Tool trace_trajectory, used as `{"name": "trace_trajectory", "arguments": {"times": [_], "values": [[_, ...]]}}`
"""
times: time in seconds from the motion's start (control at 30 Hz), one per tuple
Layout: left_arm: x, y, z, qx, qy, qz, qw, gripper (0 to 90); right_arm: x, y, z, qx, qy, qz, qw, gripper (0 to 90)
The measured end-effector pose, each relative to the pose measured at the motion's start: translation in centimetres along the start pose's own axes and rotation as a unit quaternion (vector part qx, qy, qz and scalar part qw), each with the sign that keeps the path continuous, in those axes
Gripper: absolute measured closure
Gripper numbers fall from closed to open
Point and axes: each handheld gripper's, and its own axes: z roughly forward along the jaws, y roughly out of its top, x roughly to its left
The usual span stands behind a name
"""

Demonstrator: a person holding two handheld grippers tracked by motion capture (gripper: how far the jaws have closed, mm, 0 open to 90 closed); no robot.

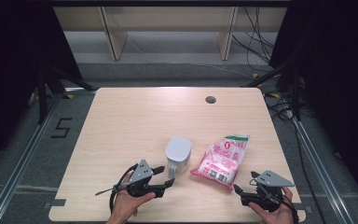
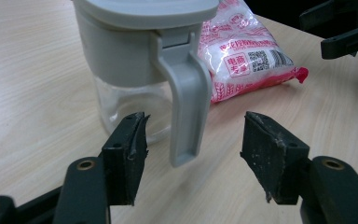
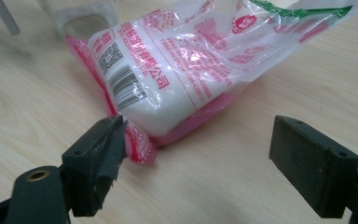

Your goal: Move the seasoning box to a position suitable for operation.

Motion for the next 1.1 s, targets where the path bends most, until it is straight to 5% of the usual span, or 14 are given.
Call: {"name": "trace_trajectory", "arguments": {"times": [0.13,0.3,0.57,0.67,0.83,0.87,0.93,1.0,1.1], "values": [[-0.3,0.3,0.6,-0.005,0.005,0.008,0.9999,43.3,0.1,0.0,0.0,0.000,0.001,0.001,1.0000,18.8],[0.0,0.8,1.5,-0.015,0.016,0.043,0.9988,55.1,0.2,0.0,-0.1,0.007,-0.007,0.000,1.0000,18.9],[0.8,0.7,2.3,-0.020,0.030,0.035,0.9987,67.7,0.1,0.0,0.1,0.006,0.004,-0.006,1.0000,19.0],[1.1,0.8,2.3,-0.022,0.035,0.032,0.9987,68.0,0.1,-0.1,0.1,0.002,-0.003,-0.017,0.9998,19.0],[1.4,1.0,2.5,-0.023,0.036,0.030,0.9987,68.1,0.6,-0.1,0.0,0.015,-0.001,0.009,0.9998,18.9],[1.7,1.1,2.6,-0.022,0.030,0.031,0.9988,68.1,0.2,-0.1,0.1,0.006,0.001,-0.012,0.9999,19.0],[2.0,1.2,2.8,-0.023,0.032,0.030,0.9988,68.2,0.5,-0.1,0.0,0.013,0.000,0.011,0.9999,18.9],[2.4,1.3,2.8,-0.025,0.035,0.032,0.9986,68.2,0.1,-0.1,0.2,0.002,0.002,-0.014,0.9999,18.9],[3.0,1.3,3.0,-0.029,0.040,0.031,0.9983,68.2,0.1,-0.1,0.2,0.005,0.003,-0.006,1.0000,18.9]]}}
